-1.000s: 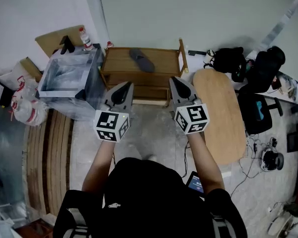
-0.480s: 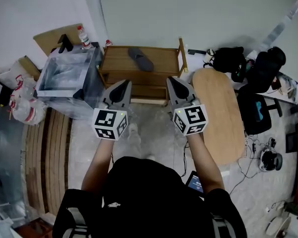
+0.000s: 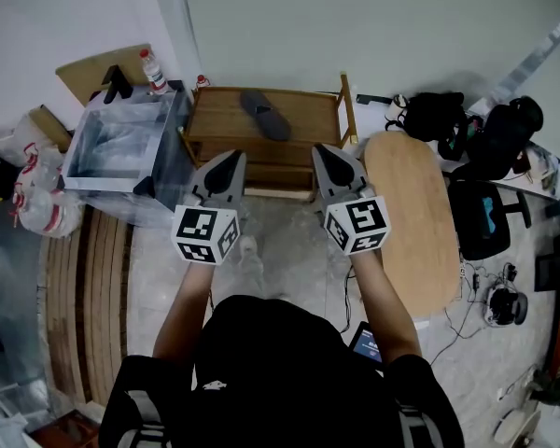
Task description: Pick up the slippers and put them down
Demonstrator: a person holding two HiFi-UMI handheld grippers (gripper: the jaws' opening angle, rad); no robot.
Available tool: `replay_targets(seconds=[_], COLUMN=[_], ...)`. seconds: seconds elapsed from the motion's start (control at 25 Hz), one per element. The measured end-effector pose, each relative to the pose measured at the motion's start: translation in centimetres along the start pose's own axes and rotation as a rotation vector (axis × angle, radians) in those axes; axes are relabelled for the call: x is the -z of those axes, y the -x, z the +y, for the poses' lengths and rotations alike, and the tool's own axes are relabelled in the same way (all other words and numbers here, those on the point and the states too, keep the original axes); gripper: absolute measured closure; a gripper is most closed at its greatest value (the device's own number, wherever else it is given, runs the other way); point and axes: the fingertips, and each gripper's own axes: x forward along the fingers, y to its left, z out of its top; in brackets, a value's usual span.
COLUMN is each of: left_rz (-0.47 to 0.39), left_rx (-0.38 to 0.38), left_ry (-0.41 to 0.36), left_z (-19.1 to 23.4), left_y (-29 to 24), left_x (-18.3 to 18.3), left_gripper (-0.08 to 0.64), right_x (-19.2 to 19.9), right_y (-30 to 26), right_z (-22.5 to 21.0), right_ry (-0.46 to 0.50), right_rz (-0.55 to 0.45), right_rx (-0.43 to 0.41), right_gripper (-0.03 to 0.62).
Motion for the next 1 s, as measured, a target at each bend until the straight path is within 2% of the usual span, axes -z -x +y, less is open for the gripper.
replay_targets(seconds=[0.48,1.0], left_rz=[0.015,0.051], left_rx=[-0.002,0.043], left_ry=[0.029,0.063], left_z=[7.7,17.1], left_y=[-8.7,-17.9], left_x=[0.6,0.6], left_gripper=[0.555,0.554], right_x=[1.4,2.6], right_y=[-10.7,-23.5], right_z=[-3.7,-6.7], right_ry=[-0.004,-0.003], right_rz=[0.033,0.091], right_rx=[-0.003,0.015], right_gripper=[0.603,0.603])
